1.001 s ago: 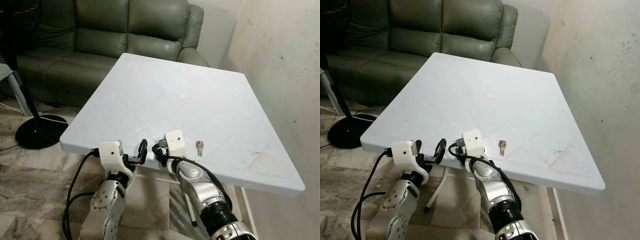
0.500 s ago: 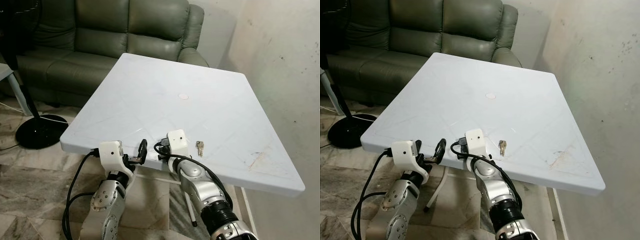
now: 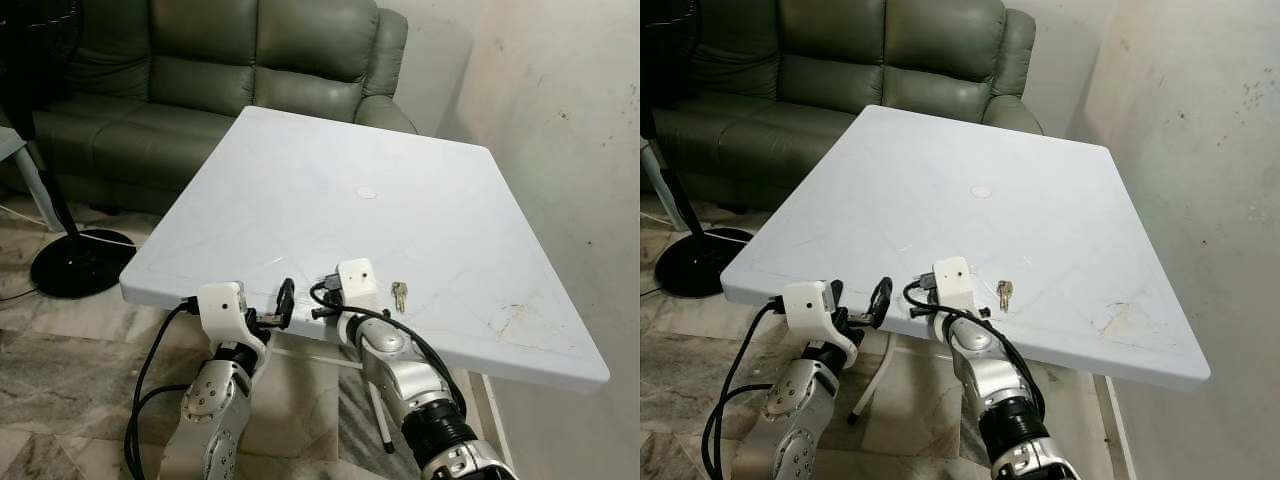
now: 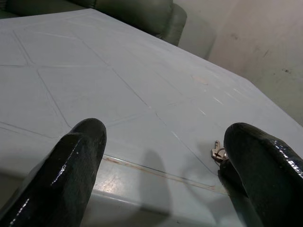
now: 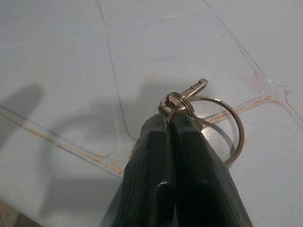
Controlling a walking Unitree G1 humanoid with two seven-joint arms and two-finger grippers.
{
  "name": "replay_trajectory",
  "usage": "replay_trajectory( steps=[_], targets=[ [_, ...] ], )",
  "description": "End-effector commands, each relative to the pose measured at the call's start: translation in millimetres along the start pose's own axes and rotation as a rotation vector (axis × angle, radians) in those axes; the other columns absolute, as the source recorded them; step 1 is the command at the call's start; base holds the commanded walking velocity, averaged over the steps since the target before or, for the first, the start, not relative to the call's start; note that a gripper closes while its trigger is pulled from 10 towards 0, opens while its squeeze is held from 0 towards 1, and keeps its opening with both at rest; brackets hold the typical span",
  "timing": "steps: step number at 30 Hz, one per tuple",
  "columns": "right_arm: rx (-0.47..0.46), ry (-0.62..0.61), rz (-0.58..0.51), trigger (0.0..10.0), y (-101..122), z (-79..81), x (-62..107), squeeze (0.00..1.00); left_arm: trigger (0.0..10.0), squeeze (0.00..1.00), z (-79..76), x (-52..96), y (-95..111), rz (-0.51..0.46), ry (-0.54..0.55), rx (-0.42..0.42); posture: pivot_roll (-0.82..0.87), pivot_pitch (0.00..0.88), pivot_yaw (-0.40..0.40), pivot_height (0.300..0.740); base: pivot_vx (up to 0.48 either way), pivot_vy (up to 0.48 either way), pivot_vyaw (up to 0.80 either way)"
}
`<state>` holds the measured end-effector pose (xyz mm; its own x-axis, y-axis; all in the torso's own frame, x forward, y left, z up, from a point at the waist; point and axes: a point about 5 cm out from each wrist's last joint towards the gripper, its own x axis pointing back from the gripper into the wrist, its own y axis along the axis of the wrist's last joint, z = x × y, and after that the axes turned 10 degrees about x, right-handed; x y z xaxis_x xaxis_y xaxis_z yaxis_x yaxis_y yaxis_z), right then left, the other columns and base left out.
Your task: Hang keys on a hook
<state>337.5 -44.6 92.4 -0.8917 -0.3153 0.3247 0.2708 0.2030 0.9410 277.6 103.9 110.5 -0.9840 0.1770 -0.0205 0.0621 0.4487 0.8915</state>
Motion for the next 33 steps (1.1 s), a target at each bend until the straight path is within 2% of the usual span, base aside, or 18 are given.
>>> replay_trajectory(
  steps=[1,2,3,4,5,6,7,8,9,11,12,18,26,27,28,33],
  targets=[
    [-0.040,0.019,-0.010,0.0,6,10.1,-1.3,0.00,10.0,0.00,-19.5,-2.5,-1,-0.018,-0.028,0.063,0.05,0.054,-0.146,0.740,0.000,0.000,0.00],
    [-0.060,-0.004,-0.013,2.8,6,6.1,-1.7,0.93,10.0,0.00,-18.4,-2.3,-1,-0.018,-0.024,0.064,0.05,0.054,-0.146,0.740,0.000,0.000,0.00],
    [-0.050,-0.025,-0.022,3.4,6,3.7,-1.7,1.00,10.0,0.00,-17.8,-2.3,-1,-0.018,-0.021,0.065,0.05,0.054,-0.146,0.740,0.000,0.000,0.00],
    [-0.031,-0.038,-0.031,2.4,7,1.9,-1.8,1.00,10.0,0.00,-17.2,-2.2,-1,-0.018,-0.017,0.066,0.05,0.054,-0.146,0.740,0.000,0.000,0.00],
    [-0.036,-0.029,-0.029,0.0,7,2.5,-1.8,0.84,10.0,0.00,-17.4,-2.2,0,-0.019,-0.018,0.066,0.06,0.062,-0.147,0.740,0.000,0.000,0.00],
    [-0.042,-0.020,-0.023,0.0,7,3.0,-1.9,0.84,10.0,0.00,-17.6,-2.3,0,-0.020,-0.019,0.066,0.06,0.062,-0.147,0.740,0.000,0.000,0.00],
    [-0.047,-0.021,-0.023,0.7,7,2.6,-1.9,0.00,10.0,0.00,-17.6,-2.4,0,-0.020,-0.019,0.066,0.05,0.063,-0.147,0.740,0.000,0.000,0.00],
    [-0.051,-0.021,-0.024,8.8,7,1.9,-1.9,0.00,10.0,0.00,-17.6,-2.4,0,-0.020,-0.018,0.066,0.05,0.063,-0.147,0.740,0.000,0.000,0.00],
    [-0.051,-0.021,-0.024,8.8,7,1.9,-1.9,0.00,10.0,0.00,-17.6,-2.4,0,-0.020,-0.018,0.066,0.05,0.063,-0.147,0.740,0.000,0.000,0.00],
    [-0.087,-0.022,-0.057,10.0,10,0.4,-1.2,0.00,10.0,0.00,-17.5,-2.7,0,-0.020,-0.018,0.067,0.05,0.064,-0.146,0.740,0.000,0.000,0.00],
    [-0.098,-0.024,-0.057,10.0,11,-0.4,-1.2,1.00,10.0,0.00,-17.4,-2.7,0,-0.020,-0.018,0.068,0.05,0.064,-0.146,0.740,0.000,0.000,0.00],
    [-0.152,0.019,-0.073,10.0,12,0.6,-1.0,1.00,10.0,0.00,-17.4,-3.2,1,-0.022,-0.018,0.070,0.05,0.064,-0.145,0.740,0.000,0.000,0.00],
    [-0.139,0.004,-0.084,10.0,16,0.0,-1.7,1.00,10.0,0.00,-17.3,-3.5,1,-0.021,-0.018,0.071,0.05,0.063,-0.143,0.740,0.000,0.000,0.00],
    [-0.133,0.007,-0.086,10.0,16,0.8,-1.8,0.66,10.0,0.00,-17.2,-3.6,1,-0.022,-0.018,0.071,0.05,0.063,-0.143,0.740,0.000,0.000,0.00],
    [-0.123,0.012,-0.087,10.0,17,1.5,-2.1,0.00,10.0,0.00,-17.2,-3.7,2,-0.022,-0.018,0.071,0.05,0.064,-0.142,0.740,0.000,0.000,0.00],
    [-0.103,0.006,-0.047,10.0,15,3.1,-3.4,0.00,10.0,0.00,-17.4,-3.7,2,-0.024,-0.019,0.071,0.05,0.064,-0.142,0.740,0.000,0.000,0.00]
  ],
)
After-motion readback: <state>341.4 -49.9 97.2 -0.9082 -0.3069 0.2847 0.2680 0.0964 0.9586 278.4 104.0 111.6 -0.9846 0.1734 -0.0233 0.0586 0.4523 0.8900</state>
